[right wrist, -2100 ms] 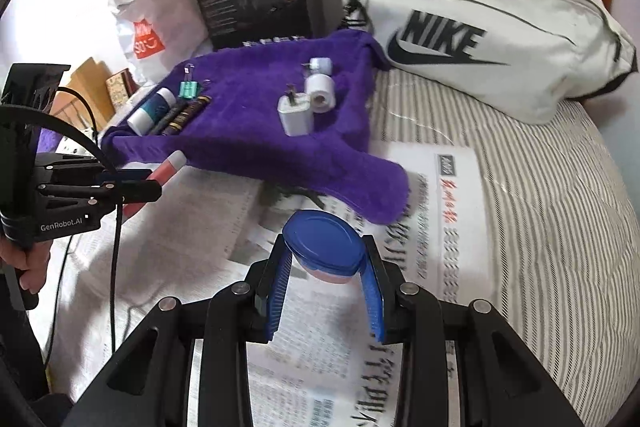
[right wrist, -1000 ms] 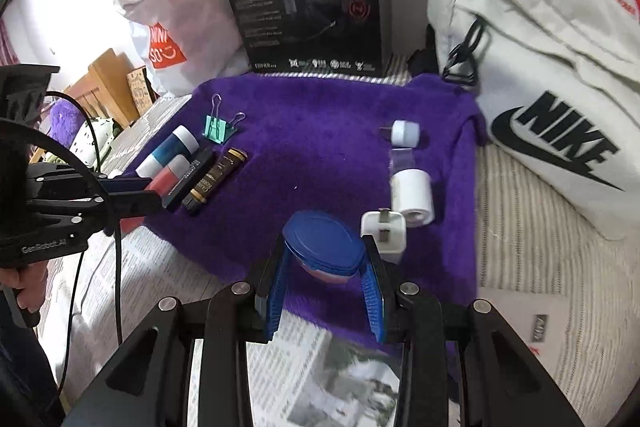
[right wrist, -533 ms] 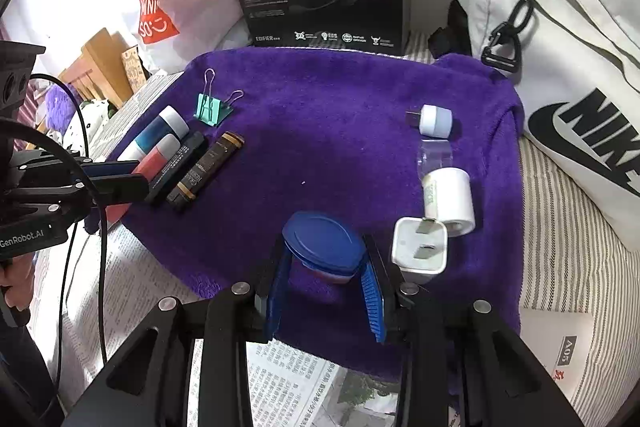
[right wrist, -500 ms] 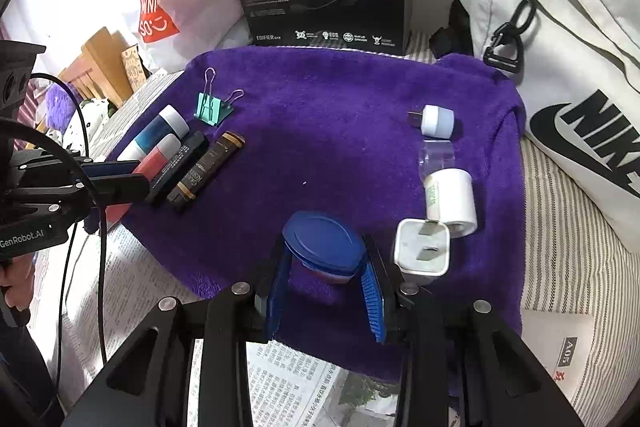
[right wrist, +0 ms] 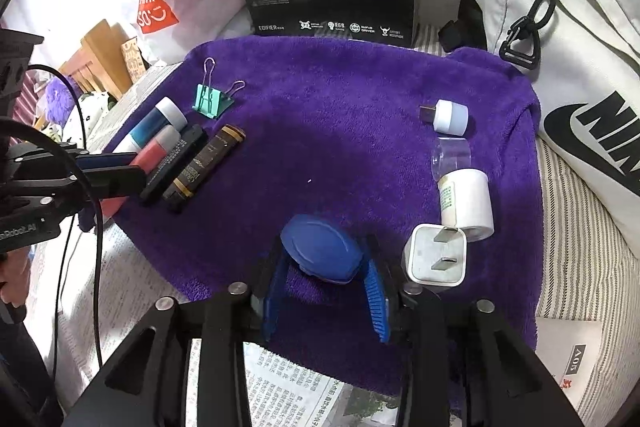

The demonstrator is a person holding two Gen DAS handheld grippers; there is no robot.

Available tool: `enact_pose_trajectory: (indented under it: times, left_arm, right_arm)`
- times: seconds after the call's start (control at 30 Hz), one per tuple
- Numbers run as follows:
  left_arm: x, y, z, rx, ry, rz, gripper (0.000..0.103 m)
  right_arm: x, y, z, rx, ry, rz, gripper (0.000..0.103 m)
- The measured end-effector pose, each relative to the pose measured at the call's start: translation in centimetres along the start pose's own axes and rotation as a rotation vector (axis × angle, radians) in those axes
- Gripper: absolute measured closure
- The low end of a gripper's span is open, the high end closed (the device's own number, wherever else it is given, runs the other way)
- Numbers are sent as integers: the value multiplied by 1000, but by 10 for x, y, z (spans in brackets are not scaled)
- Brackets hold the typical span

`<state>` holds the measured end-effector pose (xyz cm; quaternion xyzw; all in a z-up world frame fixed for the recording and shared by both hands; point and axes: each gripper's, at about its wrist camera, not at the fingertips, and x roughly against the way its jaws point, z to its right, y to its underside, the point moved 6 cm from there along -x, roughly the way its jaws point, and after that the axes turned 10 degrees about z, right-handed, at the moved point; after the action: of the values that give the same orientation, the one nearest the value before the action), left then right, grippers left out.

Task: Organize rigid objects
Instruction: 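Set the pink tube beside the Grand Reserve box with the left tool while the right releases the jar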

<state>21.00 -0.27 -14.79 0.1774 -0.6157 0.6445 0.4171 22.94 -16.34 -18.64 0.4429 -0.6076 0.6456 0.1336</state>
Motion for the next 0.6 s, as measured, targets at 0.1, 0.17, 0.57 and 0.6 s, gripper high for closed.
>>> enact_pose_trajectory:
  times: [0.1,0.17,0.57,0.6]
  left_arm:
    - [-5,0,-1,1,0,-10,86]
    - [-9,0,0,-5,0,-18,86]
    - [-35,-11,15,-30,22,-54,86]
    - [-38,-13,17,-32,24,-57,86]
  right_arm:
    - [2,1,-1,-12,-13,-6,56]
    - [5,1,-1,-10,-11,-3,54]
    - [38,2,10,-14,16,41,54]
    - [42,2,12,-17,20,48,54]
